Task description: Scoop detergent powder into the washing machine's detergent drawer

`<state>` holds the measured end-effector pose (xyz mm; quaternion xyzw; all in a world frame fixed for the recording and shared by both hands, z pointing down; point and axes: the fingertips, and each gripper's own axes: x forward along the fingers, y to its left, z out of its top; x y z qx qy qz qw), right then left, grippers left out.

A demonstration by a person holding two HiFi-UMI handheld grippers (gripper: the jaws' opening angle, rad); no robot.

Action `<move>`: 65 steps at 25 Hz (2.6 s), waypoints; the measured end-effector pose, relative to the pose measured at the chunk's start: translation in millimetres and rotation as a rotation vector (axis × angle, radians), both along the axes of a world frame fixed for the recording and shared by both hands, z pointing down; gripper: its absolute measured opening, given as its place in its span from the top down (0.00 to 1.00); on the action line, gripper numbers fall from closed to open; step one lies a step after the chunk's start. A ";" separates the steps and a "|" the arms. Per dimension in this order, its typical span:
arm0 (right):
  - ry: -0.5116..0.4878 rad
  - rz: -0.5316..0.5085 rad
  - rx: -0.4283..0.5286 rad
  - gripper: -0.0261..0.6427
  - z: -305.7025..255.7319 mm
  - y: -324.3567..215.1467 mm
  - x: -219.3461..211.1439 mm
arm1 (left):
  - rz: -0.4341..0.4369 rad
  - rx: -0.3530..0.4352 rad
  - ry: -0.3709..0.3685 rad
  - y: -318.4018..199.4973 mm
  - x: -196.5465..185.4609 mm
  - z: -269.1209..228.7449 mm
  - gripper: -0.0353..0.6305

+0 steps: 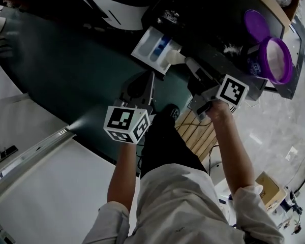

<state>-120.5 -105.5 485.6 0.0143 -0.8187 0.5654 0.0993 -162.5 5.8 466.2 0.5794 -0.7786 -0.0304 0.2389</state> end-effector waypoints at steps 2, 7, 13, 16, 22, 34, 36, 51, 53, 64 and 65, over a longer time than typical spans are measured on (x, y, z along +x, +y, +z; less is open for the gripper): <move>0.008 -0.008 0.035 0.95 6.9 0.4 -0.6 | 0.006 -0.006 0.006 -1.4 -1.9 8.7 0.92; 0.028 -0.016 0.098 0.95 27.8 -0.2 -4.6 | 0.027 -0.018 0.006 -4.5 -7.1 27.2 0.92; 0.043 -0.060 0.186 0.95 47.4 4.6 -18.0 | 0.053 -0.025 0.010 -9.2 -11.1 43.3 0.92; 0.055 -0.074 0.225 0.95 56.6 4.9 -21.0 | 0.069 -0.030 0.016 -11.3 -10.4 49.6 0.92; 0.085 -0.116 0.294 0.95 75.0 11.7 -24.9 | 0.078 -0.032 0.032 -10.4 -13.8 56.6 0.92; 0.166 -0.219 0.508 0.95 94.3 25.1 -30.6 | 0.068 -0.037 0.046 -4.0 -26.2 61.5 0.92; 0.180 -0.239 0.558 0.95 96.5 26.6 -30.2 | 0.068 -0.041 0.046 -3.1 -26.7 62.8 0.92; 0.218 -0.330 0.836 0.95 94.2 31.5 -32.8 | 0.072 -0.045 0.044 -5.0 -23.8 64.3 0.92; 0.221 -0.333 0.857 0.95 94.4 29.9 -33.9 | 0.069 -0.044 0.045 -5.3 -24.3 64.7 0.92; 0.249 -0.347 0.994 0.95 89.5 19.1 -38.6 | 0.067 -0.038 0.045 -8.4 -26.0 61.9 0.92; 0.254 -0.348 1.006 0.95 89.2 18.1 -39.2 | 0.067 -0.037 0.045 -8.6 -26.4 61.5 0.92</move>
